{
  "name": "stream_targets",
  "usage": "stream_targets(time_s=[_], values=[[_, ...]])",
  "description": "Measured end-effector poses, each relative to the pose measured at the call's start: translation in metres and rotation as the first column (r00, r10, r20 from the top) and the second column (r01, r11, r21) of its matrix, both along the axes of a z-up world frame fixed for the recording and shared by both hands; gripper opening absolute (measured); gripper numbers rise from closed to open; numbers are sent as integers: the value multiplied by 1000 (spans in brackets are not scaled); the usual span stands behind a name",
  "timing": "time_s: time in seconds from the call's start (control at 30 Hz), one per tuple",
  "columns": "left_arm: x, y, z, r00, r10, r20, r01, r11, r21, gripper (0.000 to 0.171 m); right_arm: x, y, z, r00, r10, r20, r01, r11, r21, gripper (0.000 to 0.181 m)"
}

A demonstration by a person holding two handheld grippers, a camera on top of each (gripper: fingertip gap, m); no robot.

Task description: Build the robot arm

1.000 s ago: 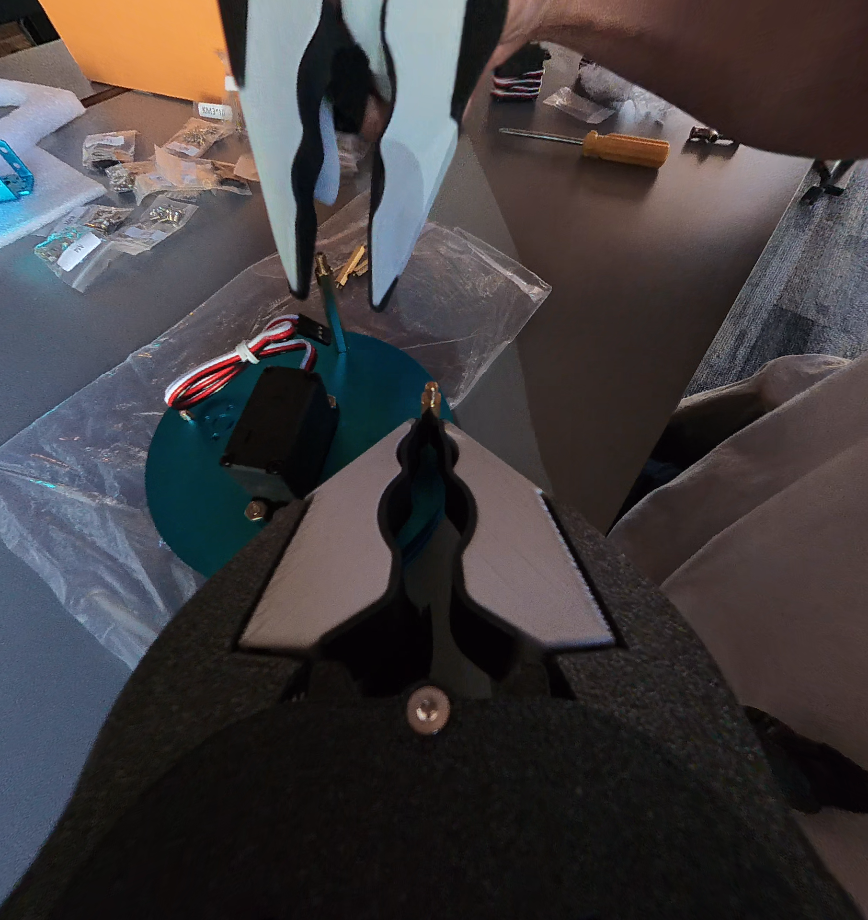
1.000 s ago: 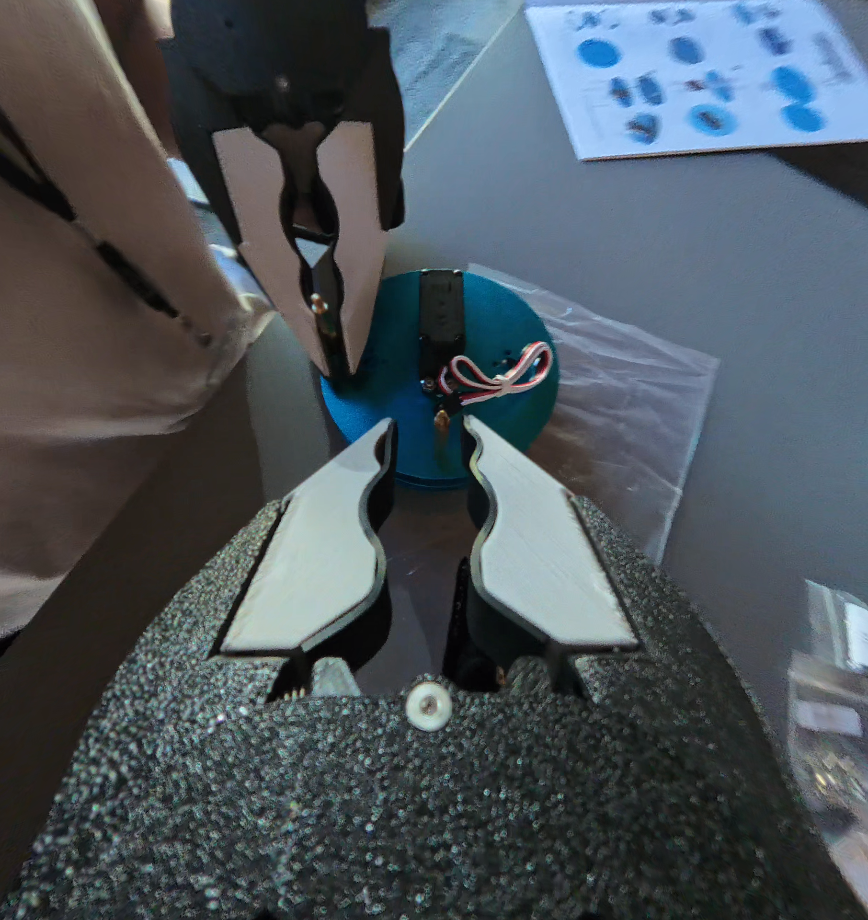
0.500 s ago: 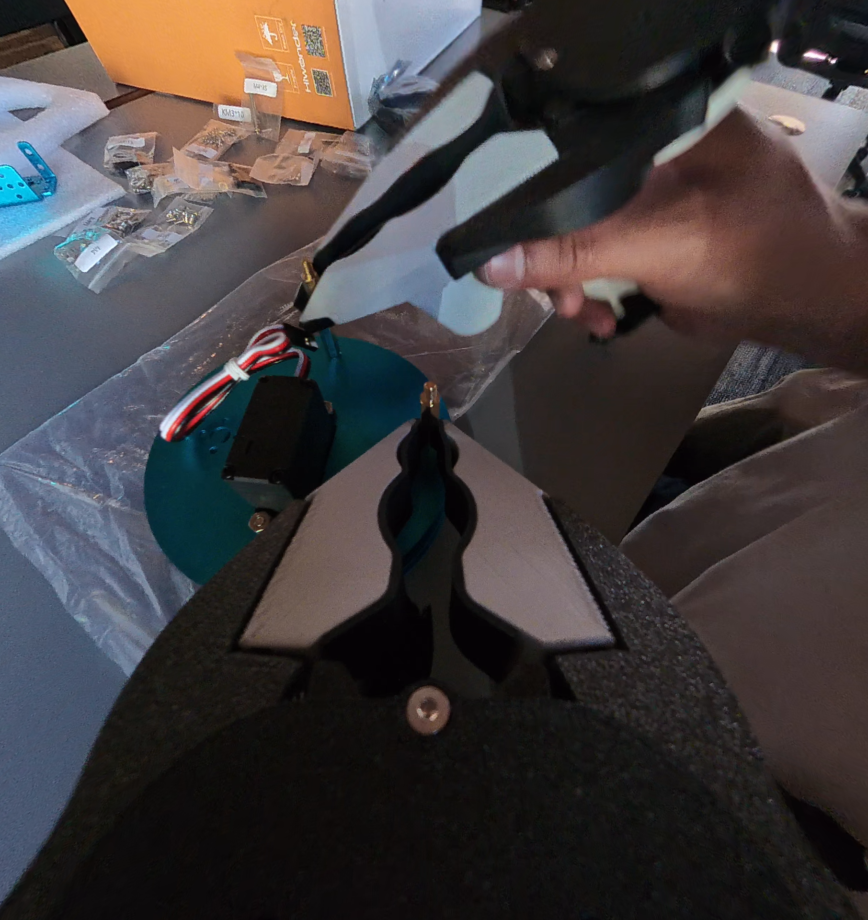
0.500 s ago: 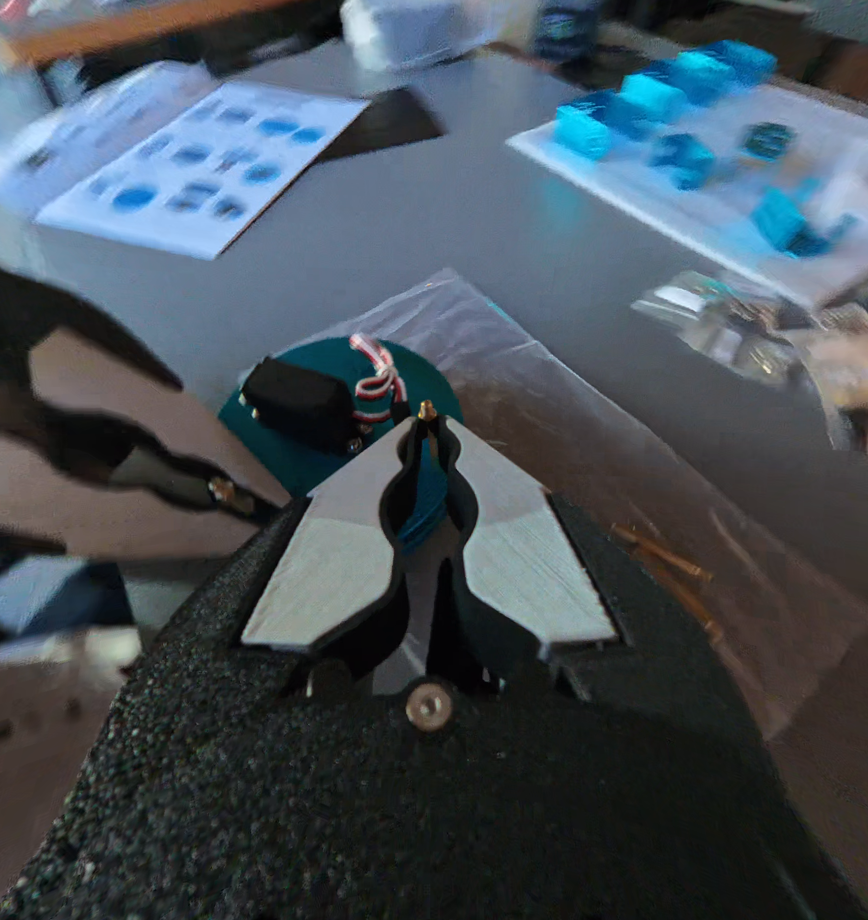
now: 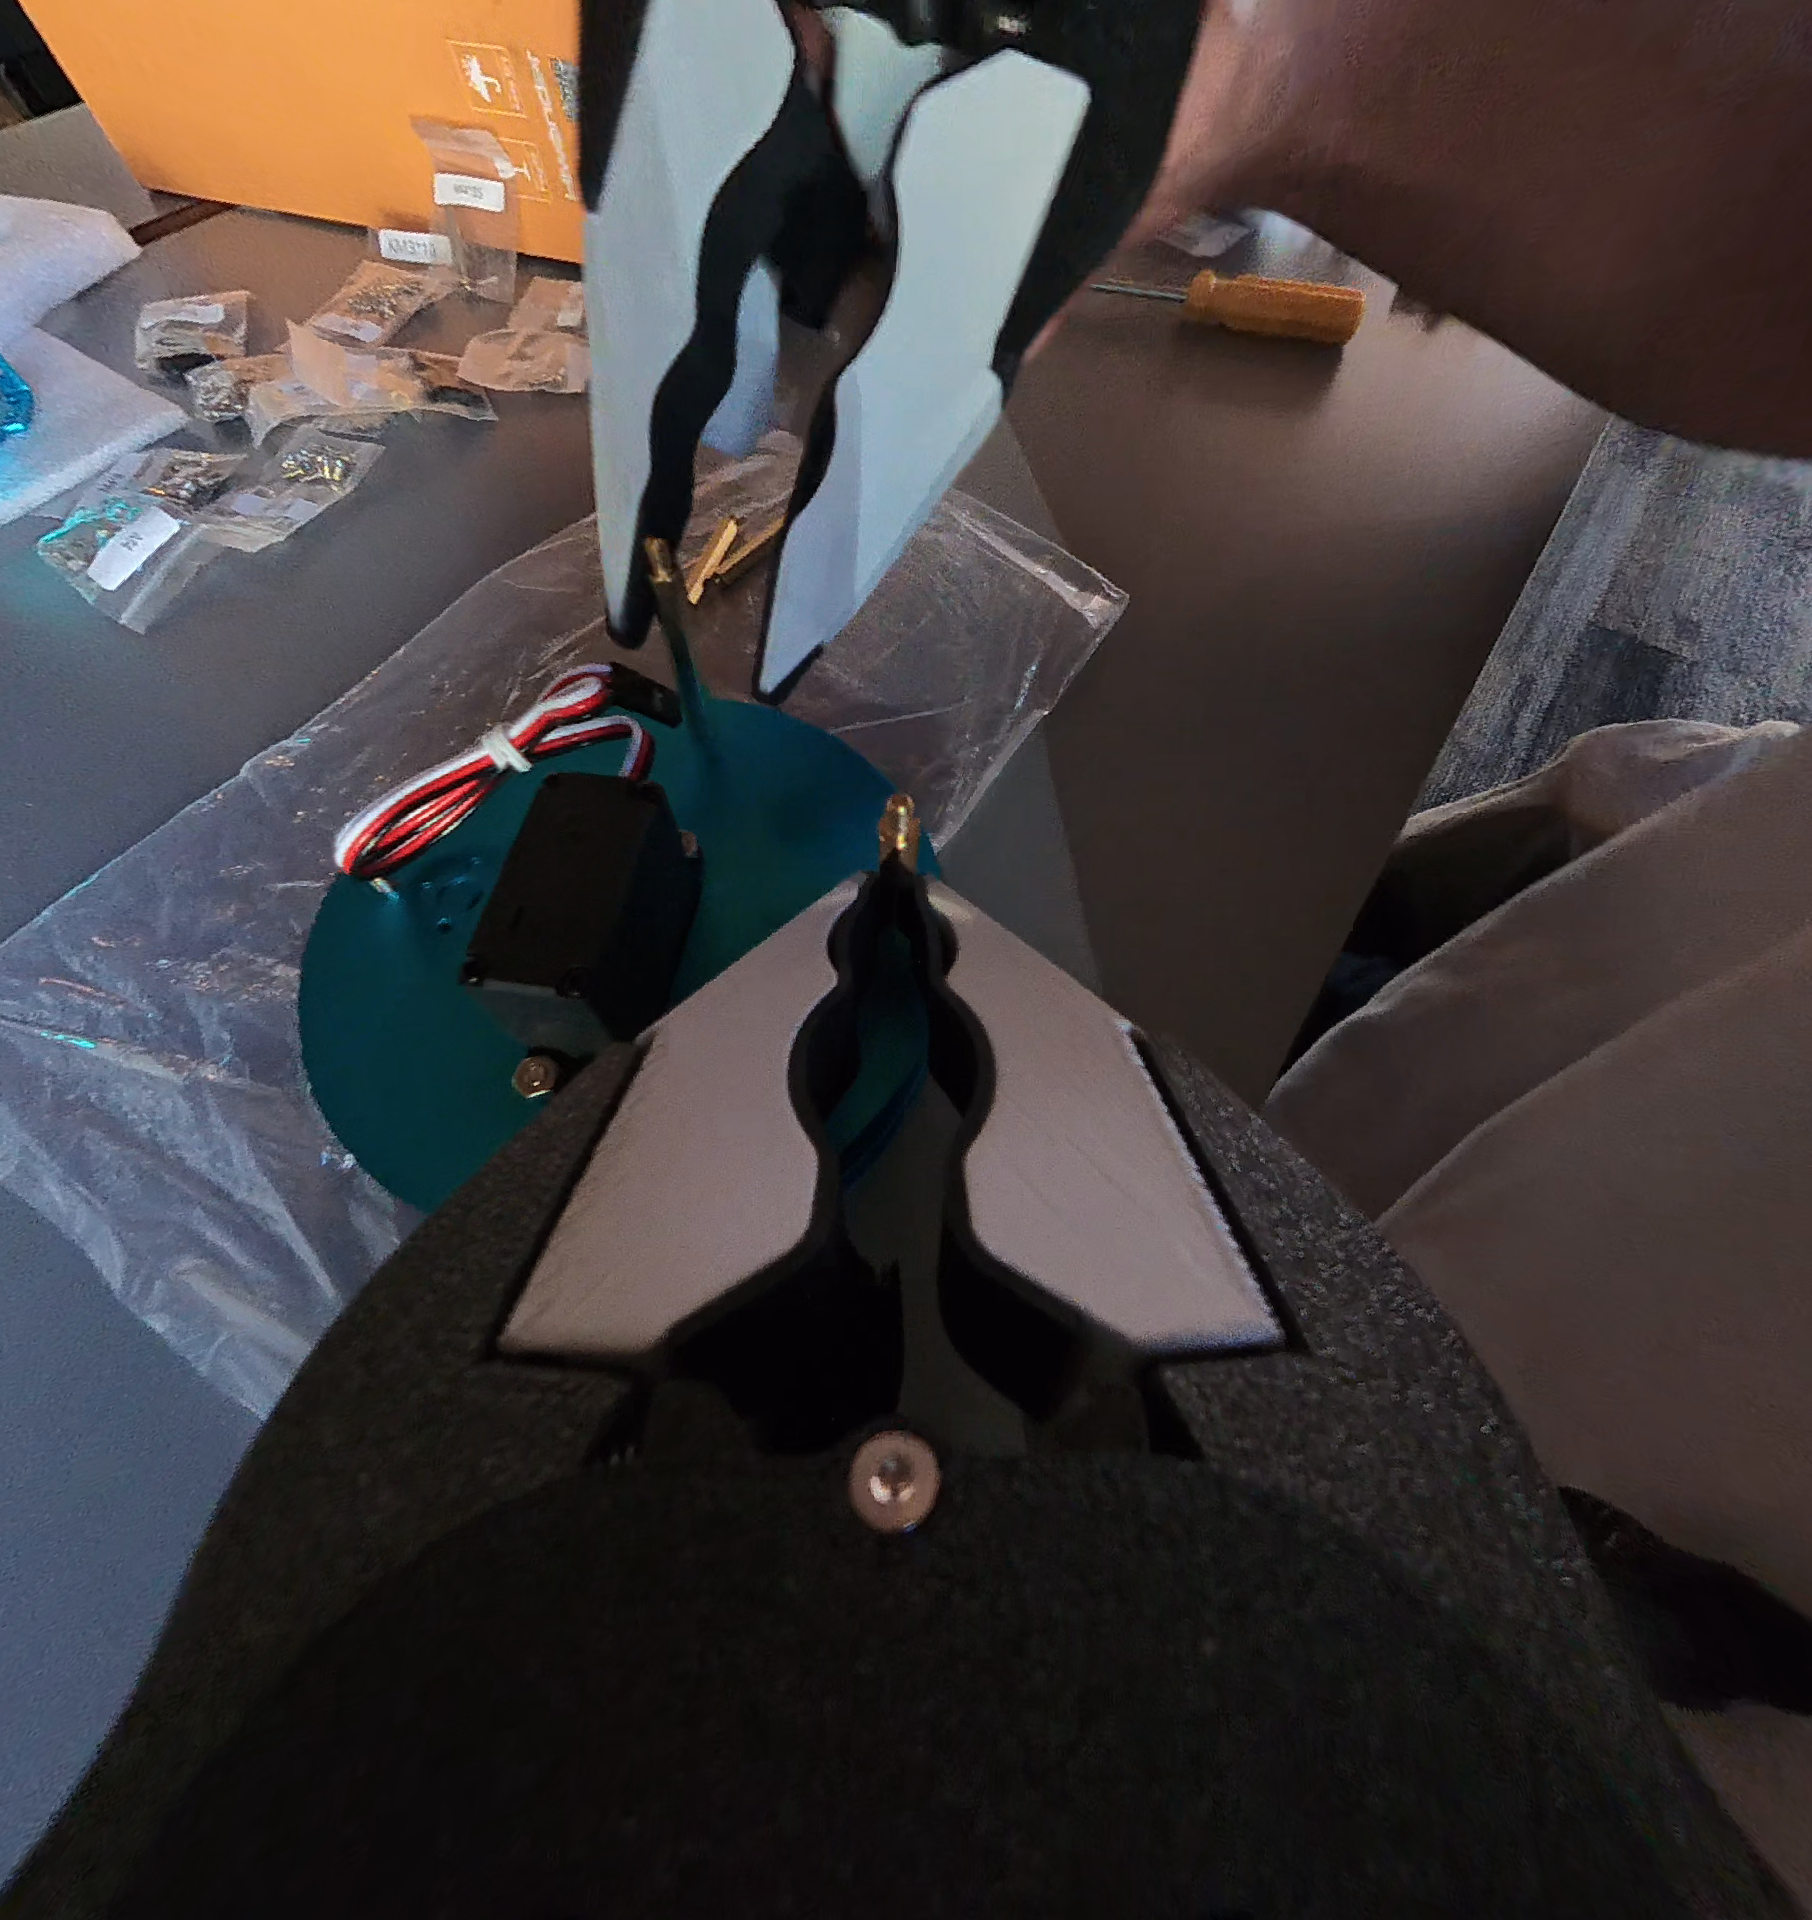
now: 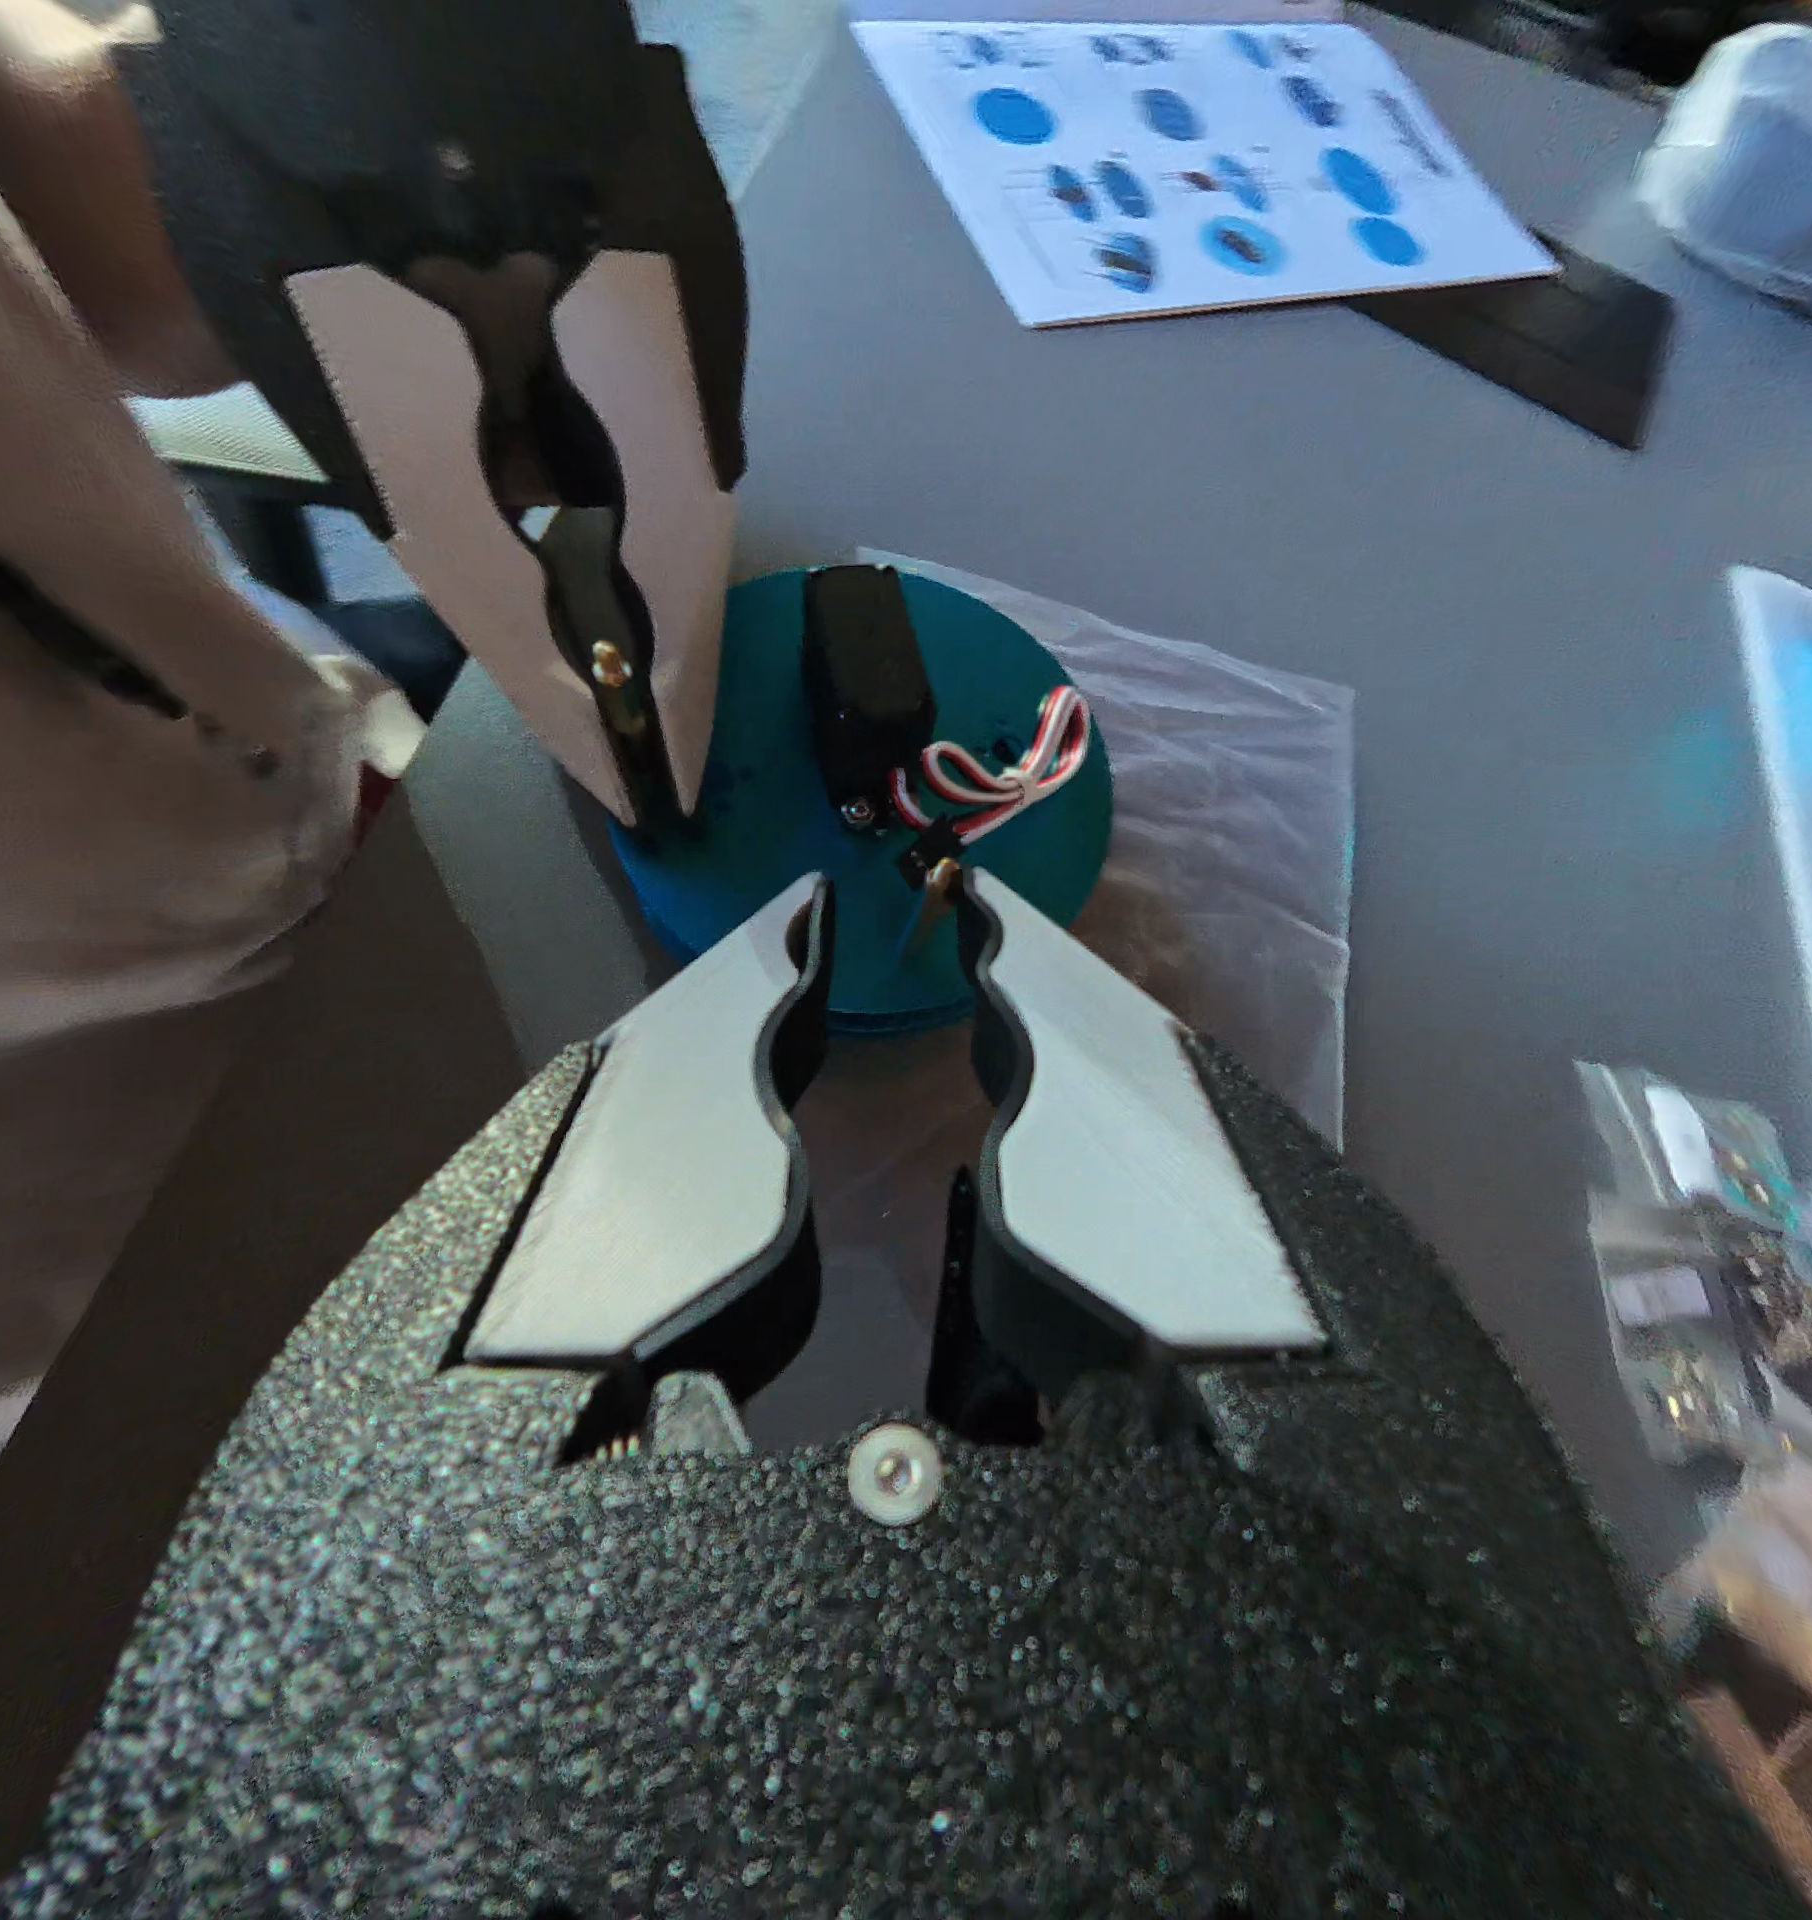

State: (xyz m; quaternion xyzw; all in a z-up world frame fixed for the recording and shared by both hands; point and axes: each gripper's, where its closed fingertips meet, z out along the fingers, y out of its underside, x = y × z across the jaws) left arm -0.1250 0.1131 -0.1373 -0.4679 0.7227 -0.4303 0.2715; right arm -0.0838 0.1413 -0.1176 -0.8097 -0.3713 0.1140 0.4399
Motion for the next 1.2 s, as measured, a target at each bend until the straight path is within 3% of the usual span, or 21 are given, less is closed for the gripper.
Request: stream_targets(time_s=[0.1, 0.17, 0.27, 0.33, 0.4, 0.47, 0.53, 0.6, 0.63, 0.7, 0.8, 0.83, 0.87, 0.93, 1.03, 1.2], values=[[0, 0, 0, 1000, -14, -6, 14, 1000, -6, 6, 4, 5, -1, 995, 102, 2, -102, 994, -43, 6], [0, 0, 0, 1000, -9, -7, 8, 1000, -3, 6, 5, 6, -2, 996, 87, -37, -90, 992, -90, 5], [4, 0, 0, 1000, 21, -6, -21, 1000, 7, 5, 8, 10, -1, 991, -85, -102, 78, 995, -70, 5], [5, 0, 0, 999, 40, -6, -40, 999, 8, 5, 11, 12, -1, 952, -283, -112, 282, 959, -23, 6], [7, -1, 0, 998, 61, -8, -61, 998, 6, 5, 17, 14, -1, 852, -517, -81, 521, 853, 36, 5], [10, 0, 0, 996, 84, -6, -84, 996, 10, 5, 21, 16, 0, 666, -730, -154, 743, 667, 52, 4], [9, -1, 0, 996, 84, -11, -84, 996, 6, 5, 22, 15, 0, 521, -819, -240, 850, 524, 53, 4], [8, -1, 0, 997, 75, -11, -75, 997, 1, 5, 22, 14, 0, 487, -837, -251, 869, 494, 40, 4], [7, -1, 0, 997, 73, -10, -73, 997, 0, 5, 22, 14, 1, 509, -826, -243, 855, 518, 31, 4], [6, -1, 0, 997, 70, -8, -70, 998, -5, 5, 14, 13, 4, 650, -727, -221, 750, 660, 34, 15], [3, -1, 0, 998, 58, -2, -58, 998, -9, 8, 6, 1, 2, 890, -448, -82, 452, 892, 25, 27], [2, -1, 0, 999, 52, -3, -52, 999, -9, 7, 9, -4, -1, 935, -356, -1, 355, 935, 9, 36], [1, -1, 0, 999, 45, -5, -45, 999, -8, 7, 15, -7, -3, 957, -279, 84, 279, 960, 12, 41], [0, -1, 0, 999, 32, -8, -32, 999, -8, 6, 14, -7, -1, 983, -86, 161, 83, 996, 24, 33], [0, -2, 0, 1000, 21, -14, -21, 1000, -13, 5, 3, -7, 5, 985, 145, 94, -144, 989, -16, 23], [0, -2, 0, 1000, 23, -15, -24, 1000, -16, 4, 6, 0, -2, 964, 266, -18, -266, 960, -86, 16]])
